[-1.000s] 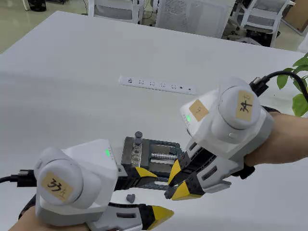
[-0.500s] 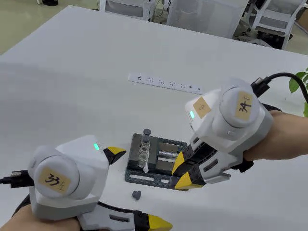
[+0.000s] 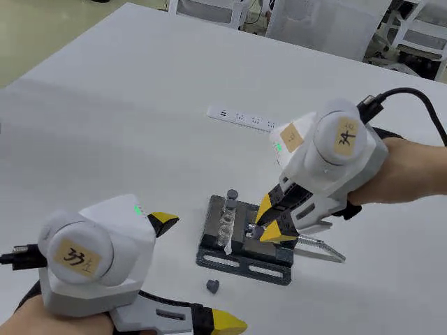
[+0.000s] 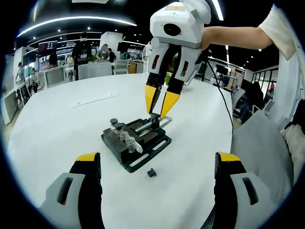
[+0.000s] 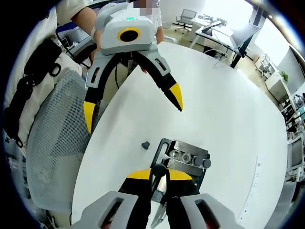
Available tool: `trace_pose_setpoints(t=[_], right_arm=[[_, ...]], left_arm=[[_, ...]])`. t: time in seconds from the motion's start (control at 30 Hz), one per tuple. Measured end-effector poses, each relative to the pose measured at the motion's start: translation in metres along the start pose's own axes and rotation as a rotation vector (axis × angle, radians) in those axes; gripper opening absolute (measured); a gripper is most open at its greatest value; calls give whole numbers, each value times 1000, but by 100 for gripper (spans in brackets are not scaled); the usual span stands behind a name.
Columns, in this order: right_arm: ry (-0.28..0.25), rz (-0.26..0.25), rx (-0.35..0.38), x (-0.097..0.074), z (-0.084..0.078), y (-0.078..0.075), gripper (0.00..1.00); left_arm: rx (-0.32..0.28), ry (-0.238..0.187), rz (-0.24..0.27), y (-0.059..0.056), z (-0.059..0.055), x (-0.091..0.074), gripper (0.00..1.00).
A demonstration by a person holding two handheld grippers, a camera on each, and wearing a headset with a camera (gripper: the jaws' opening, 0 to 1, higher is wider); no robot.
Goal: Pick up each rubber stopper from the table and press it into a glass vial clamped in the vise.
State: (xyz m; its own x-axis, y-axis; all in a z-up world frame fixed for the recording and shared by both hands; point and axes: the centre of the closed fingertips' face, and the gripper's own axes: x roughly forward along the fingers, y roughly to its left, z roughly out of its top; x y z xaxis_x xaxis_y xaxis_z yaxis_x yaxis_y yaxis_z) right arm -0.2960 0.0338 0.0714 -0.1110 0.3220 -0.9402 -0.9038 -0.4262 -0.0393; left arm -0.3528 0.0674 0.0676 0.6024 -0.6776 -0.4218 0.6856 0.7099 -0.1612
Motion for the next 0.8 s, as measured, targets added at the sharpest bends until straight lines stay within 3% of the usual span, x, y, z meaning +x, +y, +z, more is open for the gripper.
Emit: trace_pose_setpoints(t=[0.27,0.53,0.8], right_arm=[[54,20,-83,10,0,-24,5],[124,40,-155,24,-4,-37,5],[139,76,-136,35,0,-42,5]], left_arm=[[-30,-8,29,8,-4,-3,98],[-56,-13,60,21,-11,-7,99],[-82,-27,86,29,-14,-11,99]])
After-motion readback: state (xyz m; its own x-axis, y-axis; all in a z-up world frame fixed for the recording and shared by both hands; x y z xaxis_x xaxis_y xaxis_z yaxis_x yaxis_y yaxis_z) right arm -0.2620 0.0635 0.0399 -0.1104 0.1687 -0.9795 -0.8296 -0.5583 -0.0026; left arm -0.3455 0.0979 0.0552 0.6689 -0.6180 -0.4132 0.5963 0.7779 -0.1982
